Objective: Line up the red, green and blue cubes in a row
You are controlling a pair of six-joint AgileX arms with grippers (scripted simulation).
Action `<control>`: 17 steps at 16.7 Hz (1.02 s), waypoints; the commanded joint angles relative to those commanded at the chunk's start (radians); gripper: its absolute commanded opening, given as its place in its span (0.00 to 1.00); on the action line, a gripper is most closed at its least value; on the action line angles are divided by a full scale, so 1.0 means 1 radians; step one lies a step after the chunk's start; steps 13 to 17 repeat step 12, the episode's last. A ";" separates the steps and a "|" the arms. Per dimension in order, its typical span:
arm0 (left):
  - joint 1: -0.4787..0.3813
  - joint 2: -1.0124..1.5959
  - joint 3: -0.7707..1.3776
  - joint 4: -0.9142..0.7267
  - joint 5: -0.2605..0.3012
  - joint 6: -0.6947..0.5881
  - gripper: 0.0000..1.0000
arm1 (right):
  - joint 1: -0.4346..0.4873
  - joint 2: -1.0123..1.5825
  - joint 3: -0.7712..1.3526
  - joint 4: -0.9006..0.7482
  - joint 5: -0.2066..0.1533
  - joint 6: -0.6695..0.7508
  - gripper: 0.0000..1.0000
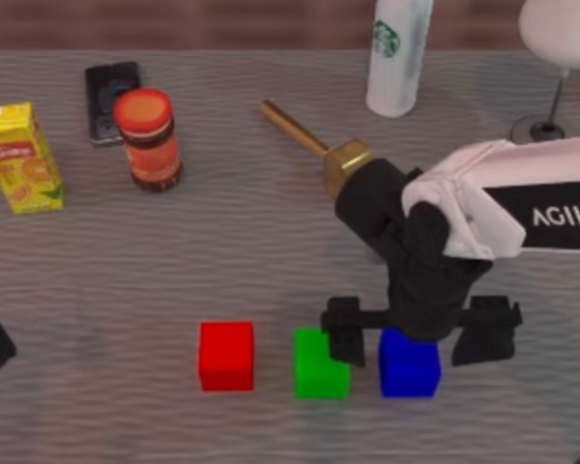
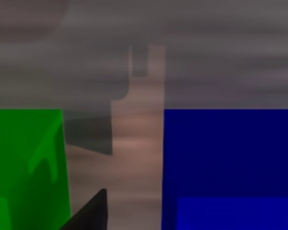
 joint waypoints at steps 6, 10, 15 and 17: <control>0.000 0.000 0.000 0.000 0.000 0.000 1.00 | 0.006 -0.030 0.046 -0.078 0.000 0.000 1.00; 0.000 0.000 0.000 0.000 0.000 0.000 1.00 | 0.010 -0.094 0.126 -0.233 -0.001 0.000 1.00; 0.000 0.000 0.000 0.000 0.000 0.000 1.00 | 0.010 -0.113 0.146 -0.258 -0.001 0.000 1.00; 0.000 0.000 0.000 0.000 0.000 0.000 1.00 | 0.010 -0.113 0.146 -0.258 -0.001 0.000 1.00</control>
